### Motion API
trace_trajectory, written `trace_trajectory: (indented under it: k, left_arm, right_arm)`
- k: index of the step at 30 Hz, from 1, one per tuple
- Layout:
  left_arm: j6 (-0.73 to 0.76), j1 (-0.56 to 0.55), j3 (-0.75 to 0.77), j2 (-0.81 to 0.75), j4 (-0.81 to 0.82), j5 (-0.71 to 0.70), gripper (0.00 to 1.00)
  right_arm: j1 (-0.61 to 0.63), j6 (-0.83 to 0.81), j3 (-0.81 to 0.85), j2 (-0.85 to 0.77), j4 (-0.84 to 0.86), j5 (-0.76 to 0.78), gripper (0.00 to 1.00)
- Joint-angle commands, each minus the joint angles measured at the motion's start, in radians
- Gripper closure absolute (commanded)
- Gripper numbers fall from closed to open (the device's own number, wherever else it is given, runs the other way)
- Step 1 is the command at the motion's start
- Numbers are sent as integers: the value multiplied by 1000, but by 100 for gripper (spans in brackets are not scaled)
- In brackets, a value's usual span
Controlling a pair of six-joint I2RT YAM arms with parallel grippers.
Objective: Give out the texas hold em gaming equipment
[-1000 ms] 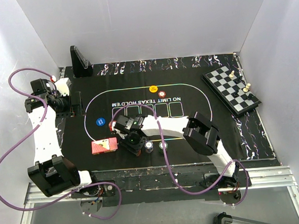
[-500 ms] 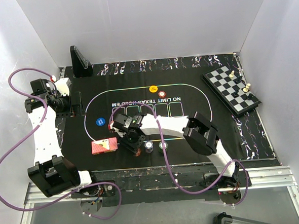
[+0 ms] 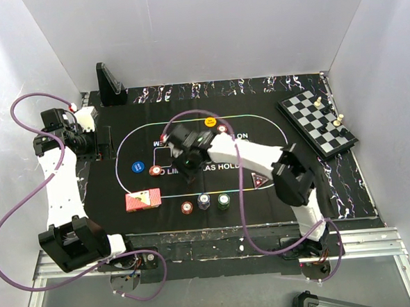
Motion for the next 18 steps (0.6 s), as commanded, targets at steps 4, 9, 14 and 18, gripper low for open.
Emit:
trace_trajectory:
  k: [4, 9, 14, 18]
  left_arm:
    - [18, 5, 14, -37, -6, -7, 0]
    - [24, 5, 35, -27, -23, 2, 0]
    - [24, 5, 22, -24, -20, 16, 0]
    - [24, 5, 9, -25, -13, 18, 0]
  right_arm:
    - [-236, 164, -197, -218, 20, 96, 99]
    - [-292, 256, -412, -304, 75, 165, 99]
    - [-295, 311, -558, -328, 116, 190, 99]
    - [-307, 313, -561, -331, 123, 220, 99]
